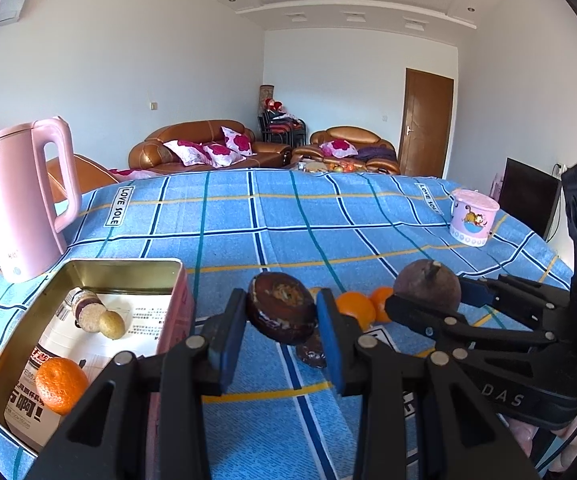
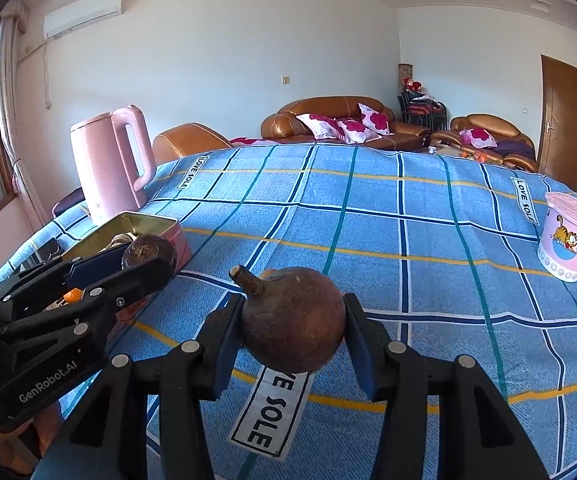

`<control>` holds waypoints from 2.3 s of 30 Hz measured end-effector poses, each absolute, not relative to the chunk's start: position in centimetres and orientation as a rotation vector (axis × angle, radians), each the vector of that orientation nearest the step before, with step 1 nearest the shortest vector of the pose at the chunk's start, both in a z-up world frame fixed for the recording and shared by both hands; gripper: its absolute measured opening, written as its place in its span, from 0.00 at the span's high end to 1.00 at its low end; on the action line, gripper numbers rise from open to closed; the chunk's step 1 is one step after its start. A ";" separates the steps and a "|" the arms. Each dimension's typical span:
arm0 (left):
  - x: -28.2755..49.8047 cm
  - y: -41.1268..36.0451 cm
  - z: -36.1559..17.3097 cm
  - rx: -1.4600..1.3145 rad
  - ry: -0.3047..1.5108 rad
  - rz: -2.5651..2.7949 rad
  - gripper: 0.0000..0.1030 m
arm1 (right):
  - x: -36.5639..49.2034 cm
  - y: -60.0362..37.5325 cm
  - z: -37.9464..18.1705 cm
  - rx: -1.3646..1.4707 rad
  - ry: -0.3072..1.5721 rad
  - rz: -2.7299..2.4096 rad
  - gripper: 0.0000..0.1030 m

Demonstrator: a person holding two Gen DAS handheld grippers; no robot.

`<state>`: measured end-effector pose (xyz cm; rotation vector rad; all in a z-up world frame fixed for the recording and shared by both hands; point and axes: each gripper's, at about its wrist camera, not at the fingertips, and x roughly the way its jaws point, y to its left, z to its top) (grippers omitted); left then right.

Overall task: Organize fruits
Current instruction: 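Lift the cake with the left tool while the right tool lifts the fruit toward the tin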

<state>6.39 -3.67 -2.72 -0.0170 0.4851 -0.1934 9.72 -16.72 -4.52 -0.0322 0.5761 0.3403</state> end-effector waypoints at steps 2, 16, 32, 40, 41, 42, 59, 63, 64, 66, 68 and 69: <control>6.2 -3.6 -2.7 -0.018 0.477 -0.191 0.64 | 9.5 -16.6 -4.4 -0.042 0.561 0.339 0.51; 5.4 -3.6 -2.4 -0.009 0.439 -0.186 0.64 | 8.2 -16.7 -3.6 -0.045 0.477 0.345 0.51; 4.7 -3.6 -2.0 -0.007 0.395 -0.179 0.64 | 7.1 -17.2 -3.3 -0.038 0.424 0.341 0.51; 4.3 -3.5 -1.9 -0.003 0.366 -0.173 0.64 | 6.4 -17.5 -3.1 -0.034 0.386 0.342 0.51; 4.2 -3.5 -1.9 -0.003 0.363 -0.173 0.64 | 6.4 -17.5 -3.0 -0.035 0.383 0.341 0.51; 4.2 -3.5 -1.9 -0.002 0.360 -0.173 0.64 | 6.3 -17.5 -3.0 -0.036 0.380 0.341 0.51; 2.7 -3.6 -1.3 0.014 0.279 -0.147 0.64 | 5.2 -17.6 -2.6 -0.035 0.317 0.333 0.51; 2.5 -3.3 -1.2 0.005 0.273 -0.141 0.64 | 5.0 -17.5 -2.6 -0.043 0.312 0.331 0.51; 2.5 -3.2 -1.2 0.002 0.273 -0.140 0.64 | 5.0 -17.4 -2.6 -0.046 0.313 0.329 0.51; 2.6 -3.0 -1.2 -0.004 0.272 -0.142 0.64 | 5.0 -17.4 -2.6 -0.046 0.311 0.329 0.51; 2.7 -2.9 -1.2 -0.006 0.275 -0.144 0.64 | 5.0 -17.3 -2.6 -0.045 0.308 0.328 0.51; 2.7 -2.8 -1.2 -0.008 0.276 -0.143 0.64 | 5.0 -17.3 -2.6 -0.046 0.309 0.328 0.51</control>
